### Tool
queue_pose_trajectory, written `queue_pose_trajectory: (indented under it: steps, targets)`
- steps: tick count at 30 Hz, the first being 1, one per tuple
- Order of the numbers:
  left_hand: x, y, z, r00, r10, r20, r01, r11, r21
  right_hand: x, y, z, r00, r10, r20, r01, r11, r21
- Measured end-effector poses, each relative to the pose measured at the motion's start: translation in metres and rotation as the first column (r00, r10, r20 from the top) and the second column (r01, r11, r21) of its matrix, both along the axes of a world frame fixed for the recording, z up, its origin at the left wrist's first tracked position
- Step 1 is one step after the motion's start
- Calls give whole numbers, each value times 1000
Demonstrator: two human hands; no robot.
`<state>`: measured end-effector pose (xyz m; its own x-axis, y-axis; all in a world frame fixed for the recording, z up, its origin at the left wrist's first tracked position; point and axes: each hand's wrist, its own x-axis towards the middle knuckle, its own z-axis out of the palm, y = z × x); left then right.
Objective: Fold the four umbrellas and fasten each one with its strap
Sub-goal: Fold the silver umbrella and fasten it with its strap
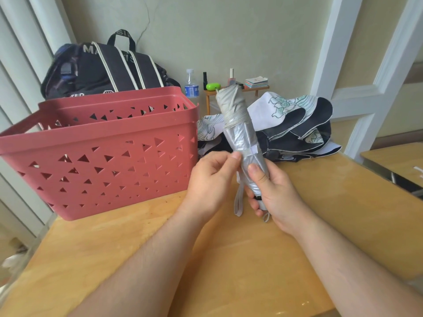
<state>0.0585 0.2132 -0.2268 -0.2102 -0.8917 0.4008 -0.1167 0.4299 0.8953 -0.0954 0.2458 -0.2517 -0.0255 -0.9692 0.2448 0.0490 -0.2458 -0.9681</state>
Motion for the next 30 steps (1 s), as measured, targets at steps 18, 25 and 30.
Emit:
queue_pose_trajectory:
  steps: [18,25,30]
  targets:
    - [-15,-19,20,979,122,-161,-118,993,31,-7,-1,2,974,-207,-91,206,978,-17]
    - [-37,-34,27,985,118,-122,-123,992,-34,-11,3,6,984,-174,-43,173,985,-25]
    - [-42,-41,27,987,112,-118,-121,990,-75,-13,-1,6,989,-118,92,111,991,80]
